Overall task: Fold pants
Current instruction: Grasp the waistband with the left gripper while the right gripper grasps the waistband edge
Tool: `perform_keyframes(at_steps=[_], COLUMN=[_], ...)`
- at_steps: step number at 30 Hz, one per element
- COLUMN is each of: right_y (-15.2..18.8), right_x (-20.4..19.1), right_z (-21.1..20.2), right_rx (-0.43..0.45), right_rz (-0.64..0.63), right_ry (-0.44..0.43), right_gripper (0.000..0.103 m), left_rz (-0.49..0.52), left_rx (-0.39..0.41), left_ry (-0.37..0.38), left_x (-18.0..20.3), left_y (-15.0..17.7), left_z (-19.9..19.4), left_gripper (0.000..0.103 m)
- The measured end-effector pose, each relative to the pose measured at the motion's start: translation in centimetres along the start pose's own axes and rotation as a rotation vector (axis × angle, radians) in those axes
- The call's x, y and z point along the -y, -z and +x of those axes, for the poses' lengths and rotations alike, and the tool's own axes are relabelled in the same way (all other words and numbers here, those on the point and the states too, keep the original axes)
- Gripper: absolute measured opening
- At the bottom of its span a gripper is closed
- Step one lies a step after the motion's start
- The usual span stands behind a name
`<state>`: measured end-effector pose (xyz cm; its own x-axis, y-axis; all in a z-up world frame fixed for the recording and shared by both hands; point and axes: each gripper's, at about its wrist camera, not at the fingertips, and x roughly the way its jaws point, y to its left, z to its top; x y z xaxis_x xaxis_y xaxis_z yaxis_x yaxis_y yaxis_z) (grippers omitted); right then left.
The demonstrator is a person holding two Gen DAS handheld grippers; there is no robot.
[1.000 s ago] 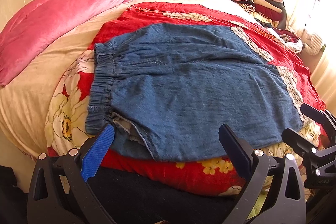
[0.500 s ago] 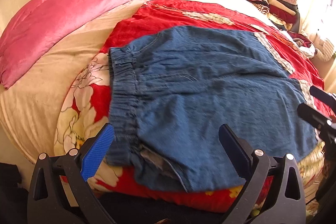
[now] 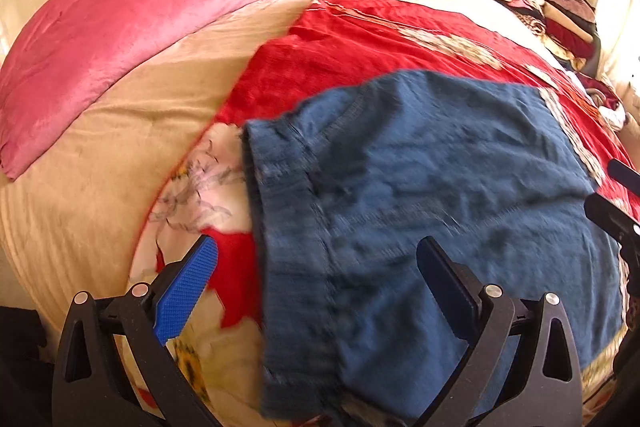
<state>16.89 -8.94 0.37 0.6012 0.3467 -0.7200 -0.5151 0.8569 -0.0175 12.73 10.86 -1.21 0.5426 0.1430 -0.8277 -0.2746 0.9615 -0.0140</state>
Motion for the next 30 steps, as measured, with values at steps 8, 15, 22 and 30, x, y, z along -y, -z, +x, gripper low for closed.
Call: perform_keyframes(at_steps=[8,15,22,30], right_y=[-2.9,-5.1,-6.7,-8.6], right_x=[-1.0,-2.2,-3.2,-3.0], right_z=[3.6,6.3,8.8,13.1], right_rx=[-0.007,-0.012,-0.026,-0.081], right_rz=[-0.065,-0.109,-0.174,-0.246], right_ry=[-0.002,-0.020,-0.046,-0.102], right_gripper=[0.095,0.095,0.095,0.095], left_rz=[-0.060,-0.106,-0.078,0.008], left_rx=[-0.033,-0.049,-0.050,0.005], left_ry=[-0.033,-0.016,0.043,0.094], left_x=[-3.1,-5.1,-4.7,-3.5], left_y=[-3.4,-5.6,-6.0,-5.6], left_z=[3.4,5.7,7.6,7.6], left_gripper=[0.099,0.099,0.098,0.053])
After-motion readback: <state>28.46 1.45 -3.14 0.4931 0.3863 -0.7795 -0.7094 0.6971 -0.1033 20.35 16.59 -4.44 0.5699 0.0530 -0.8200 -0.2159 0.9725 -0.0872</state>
